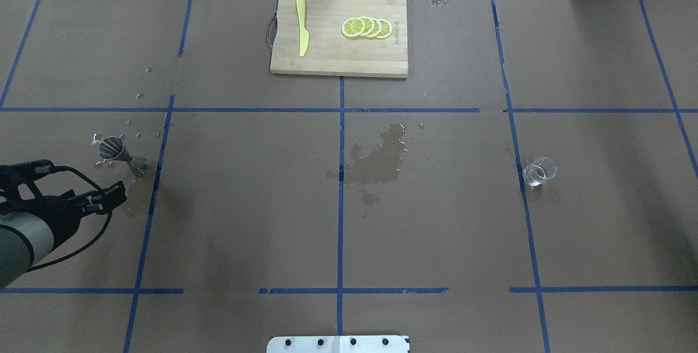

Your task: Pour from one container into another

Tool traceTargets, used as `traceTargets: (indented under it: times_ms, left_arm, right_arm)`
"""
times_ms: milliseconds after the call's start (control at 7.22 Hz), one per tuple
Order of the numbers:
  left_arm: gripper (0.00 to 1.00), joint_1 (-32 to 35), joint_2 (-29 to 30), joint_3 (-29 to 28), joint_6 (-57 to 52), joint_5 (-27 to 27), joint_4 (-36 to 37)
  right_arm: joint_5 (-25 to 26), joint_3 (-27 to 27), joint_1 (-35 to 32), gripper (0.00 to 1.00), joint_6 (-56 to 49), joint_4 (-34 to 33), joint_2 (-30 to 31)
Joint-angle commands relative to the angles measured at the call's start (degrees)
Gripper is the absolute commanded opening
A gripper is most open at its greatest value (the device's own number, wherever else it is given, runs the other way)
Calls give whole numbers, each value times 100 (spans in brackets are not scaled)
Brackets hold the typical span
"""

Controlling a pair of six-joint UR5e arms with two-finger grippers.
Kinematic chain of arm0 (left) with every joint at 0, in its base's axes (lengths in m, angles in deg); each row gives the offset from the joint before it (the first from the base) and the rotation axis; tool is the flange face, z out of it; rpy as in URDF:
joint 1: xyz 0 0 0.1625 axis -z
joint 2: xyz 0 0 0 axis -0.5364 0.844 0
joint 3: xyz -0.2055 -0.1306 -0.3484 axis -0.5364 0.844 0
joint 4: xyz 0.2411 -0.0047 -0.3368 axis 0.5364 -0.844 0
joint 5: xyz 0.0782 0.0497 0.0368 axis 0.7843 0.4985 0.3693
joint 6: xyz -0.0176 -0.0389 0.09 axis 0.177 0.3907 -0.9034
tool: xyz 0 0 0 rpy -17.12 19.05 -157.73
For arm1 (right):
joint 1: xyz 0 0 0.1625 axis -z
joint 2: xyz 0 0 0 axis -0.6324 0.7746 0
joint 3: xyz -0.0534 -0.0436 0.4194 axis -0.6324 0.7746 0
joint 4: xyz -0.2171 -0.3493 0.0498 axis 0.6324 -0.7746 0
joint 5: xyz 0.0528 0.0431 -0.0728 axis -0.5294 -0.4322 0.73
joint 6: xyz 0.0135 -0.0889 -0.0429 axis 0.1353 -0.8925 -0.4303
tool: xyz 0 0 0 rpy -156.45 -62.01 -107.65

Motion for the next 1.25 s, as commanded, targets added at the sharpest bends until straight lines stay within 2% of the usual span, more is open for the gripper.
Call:
traceTargets:
  times_ms: [0, 138, 415, 692, 969, 1107]
  left_arm:
    - [100, -269, 229, -603, 205, 929, 28]
    - [100, -278, 640, -1155, 205, 1429, 36]
    - [99, -278, 1371, -1870, 205, 1766, 36]
    - [94, -269, 1435, -1996, 196, 1969, 36]
    - [93, -243, 1409, -1978, 187, 2276, 36]
    - [91, -234, 1392, -1987, 187, 2356, 36]
  right_arm:
    - [163, -1049, 630, 100, 1218, -31, 240]
    - [313, -1446, 964, 100, 1728, -31, 389]
    - [567, -2097, 1448, 100, 2397, -31, 644]
    - [1574, -2722, 2421, 100, 3161, -31, 970]
    - [1781, -2803, 2829, 100, 3420, -31, 1084]
    - [2252, -2977, 3205, 100, 3481, -31, 1329]
